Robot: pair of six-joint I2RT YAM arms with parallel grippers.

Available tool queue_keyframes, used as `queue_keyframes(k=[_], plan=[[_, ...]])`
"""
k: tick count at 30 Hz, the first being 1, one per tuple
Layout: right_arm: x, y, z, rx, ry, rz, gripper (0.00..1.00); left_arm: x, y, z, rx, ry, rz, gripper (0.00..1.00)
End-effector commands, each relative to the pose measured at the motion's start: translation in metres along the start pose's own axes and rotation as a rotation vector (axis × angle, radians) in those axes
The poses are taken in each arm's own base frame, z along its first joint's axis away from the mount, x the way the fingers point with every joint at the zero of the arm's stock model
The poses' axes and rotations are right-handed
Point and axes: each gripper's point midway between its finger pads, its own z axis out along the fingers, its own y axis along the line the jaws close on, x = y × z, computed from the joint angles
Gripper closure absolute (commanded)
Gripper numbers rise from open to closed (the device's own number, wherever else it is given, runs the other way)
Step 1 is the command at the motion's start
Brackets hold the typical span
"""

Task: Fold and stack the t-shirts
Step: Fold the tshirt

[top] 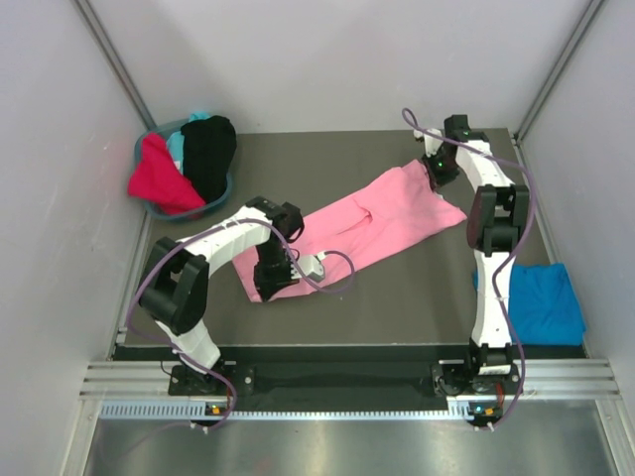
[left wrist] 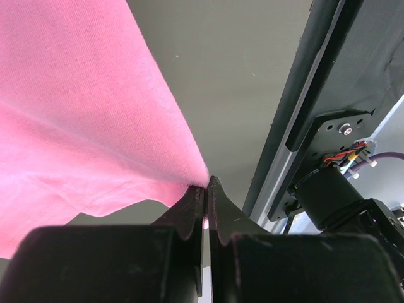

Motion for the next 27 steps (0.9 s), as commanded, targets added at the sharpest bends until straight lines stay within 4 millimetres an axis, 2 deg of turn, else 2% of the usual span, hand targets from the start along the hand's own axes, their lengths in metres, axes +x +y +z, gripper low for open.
queue_keyframes(k=[1, 3, 4, 10, 12, 13, 14, 19, 27], plan=[[-0.012, -0.008, 0.002, 0.057, -0.007, -0.004, 1.00, -0.004, -0.011, -0.006, 0.042, -0.007, -0.001, 0.97], [-0.021, -0.019, 0.004, 0.100, -0.029, -0.024, 1.00, -0.007, -0.014, -0.005, 0.053, -0.015, 0.004, 0.97], [-0.034, -0.028, 0.002, 0.143, -0.065, -0.037, 1.00, -0.009, -0.015, -0.005, 0.058, -0.017, 0.003, 0.97], [-0.073, -0.040, 0.009, 0.229, -0.180, -0.106, 1.00, -0.027, -0.020, 0.000, 0.088, -0.027, 0.035, 0.97], [-0.079, -0.036, 0.019, 0.238, -0.187, -0.133, 1.00, -0.033, -0.021, 0.003, 0.093, -0.021, 0.047, 0.97], [-0.090, -0.036, 0.013, 0.255, -0.208, -0.155, 1.00, -0.038, -0.022, 0.004, 0.098, -0.031, 0.046, 0.96], [-0.095, -0.031, 0.016, 0.258, -0.213, -0.180, 1.00, -0.042, -0.022, 0.008, 0.109, -0.027, 0.049, 0.96], [-0.131, -0.030, 0.012, 0.307, -0.326, -0.220, 1.00, -0.065, -0.037, 0.018, 0.152, -0.034, 0.087, 0.96], [-0.177, -0.013, 0.016, 0.356, -0.476, -0.296, 1.00, -0.109, -0.063, 0.034, 0.199, -0.055, 0.153, 0.96]])
